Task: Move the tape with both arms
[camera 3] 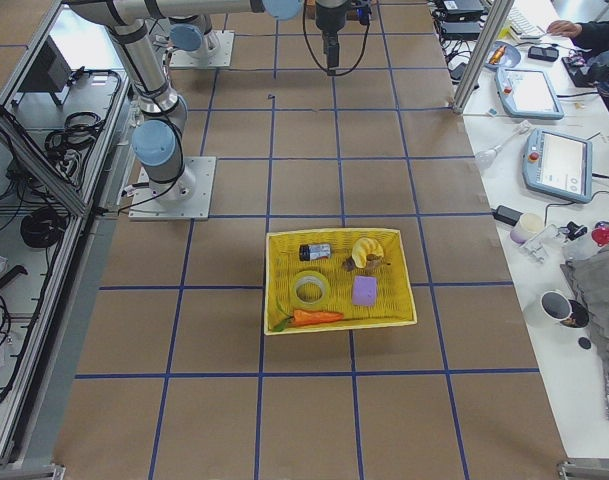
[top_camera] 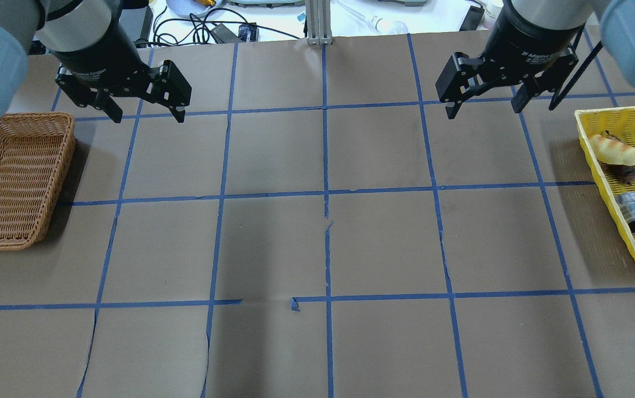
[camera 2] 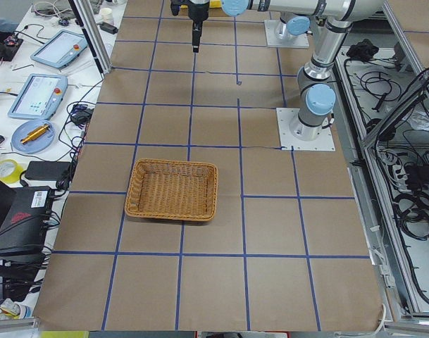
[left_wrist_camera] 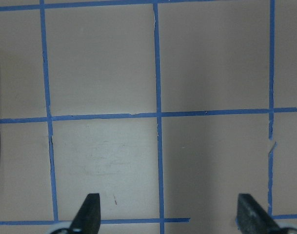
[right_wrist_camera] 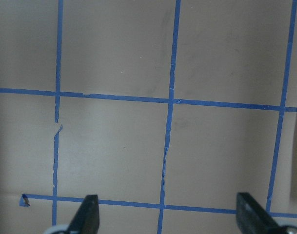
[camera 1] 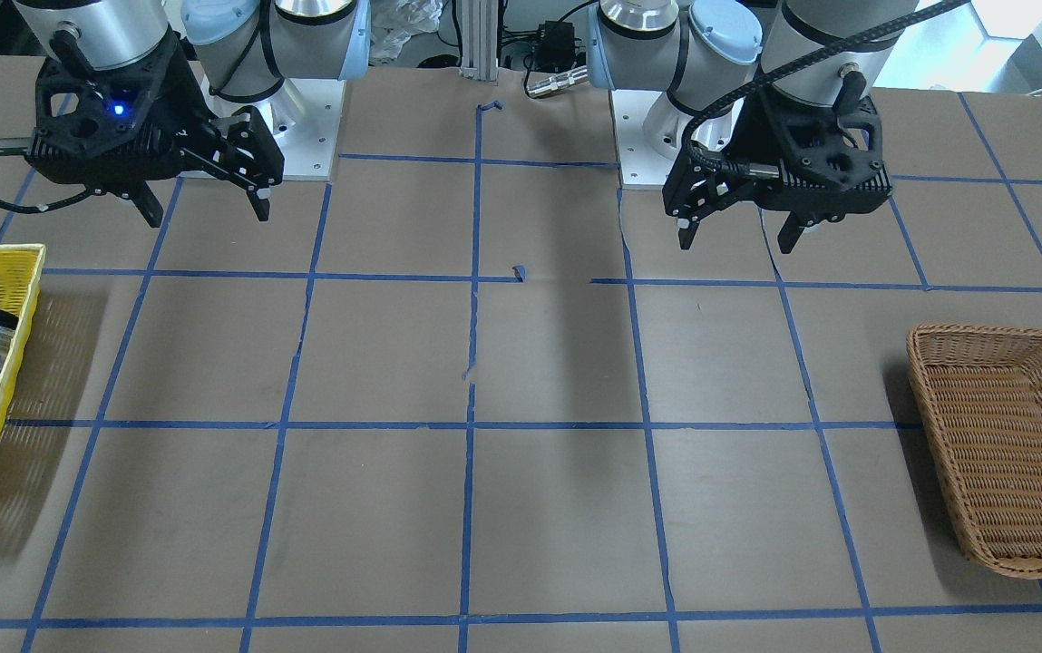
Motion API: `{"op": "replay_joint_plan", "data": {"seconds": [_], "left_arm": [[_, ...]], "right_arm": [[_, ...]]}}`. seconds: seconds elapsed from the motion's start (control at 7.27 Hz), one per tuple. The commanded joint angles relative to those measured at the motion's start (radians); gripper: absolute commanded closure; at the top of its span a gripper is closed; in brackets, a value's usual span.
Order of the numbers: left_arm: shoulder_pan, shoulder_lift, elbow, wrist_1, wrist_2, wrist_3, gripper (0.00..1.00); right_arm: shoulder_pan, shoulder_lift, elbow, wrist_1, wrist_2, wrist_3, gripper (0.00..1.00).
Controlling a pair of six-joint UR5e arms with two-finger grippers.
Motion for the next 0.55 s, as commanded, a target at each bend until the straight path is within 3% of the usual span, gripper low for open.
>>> {"op": "replay_joint_plan", "data": {"seconds": [0.0, 0.41], "left_arm": [[0.0, 0.0, 0.0, 0.001, -0.001, 0.0, 0.0], [0.0, 0.0, 0.002, 0.001, -0.001, 0.0, 0.0]], "right_arm": [[0.001, 0.001, 0.0, 0.001, -0.004, 0.0, 0.0], [-0.066, 0.048, 0.031, -0.021, -0.033, -0.003, 0.0]]}}
